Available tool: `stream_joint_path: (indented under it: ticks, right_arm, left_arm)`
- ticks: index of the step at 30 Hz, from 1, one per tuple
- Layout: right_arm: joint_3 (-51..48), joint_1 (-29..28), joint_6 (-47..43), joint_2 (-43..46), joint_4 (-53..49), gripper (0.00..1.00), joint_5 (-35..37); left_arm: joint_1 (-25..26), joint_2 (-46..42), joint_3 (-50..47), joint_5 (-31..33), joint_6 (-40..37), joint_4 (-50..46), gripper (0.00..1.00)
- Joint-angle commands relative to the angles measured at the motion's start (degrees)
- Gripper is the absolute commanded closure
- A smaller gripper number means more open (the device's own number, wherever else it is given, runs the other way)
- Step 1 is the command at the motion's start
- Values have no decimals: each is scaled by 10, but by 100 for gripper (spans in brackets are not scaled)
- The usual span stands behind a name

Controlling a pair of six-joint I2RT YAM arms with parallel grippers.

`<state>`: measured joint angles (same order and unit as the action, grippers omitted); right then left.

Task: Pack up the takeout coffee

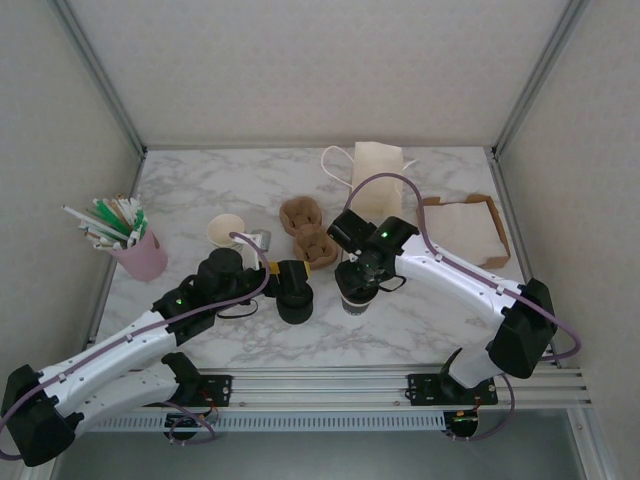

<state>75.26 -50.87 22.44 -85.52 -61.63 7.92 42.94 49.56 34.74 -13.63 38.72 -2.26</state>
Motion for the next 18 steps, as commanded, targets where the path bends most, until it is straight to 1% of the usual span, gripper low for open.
stream_joint_path:
  ticks: [1,18]
  right_arm:
    - [14,4,-7,-5,-2,37,4]
    - [-2,2,-3,-8,6,37,-9]
  left_arm:
    - [2,2,-6,4,-10,20,0]
    - [2,10,-8,-3,2,28,0]
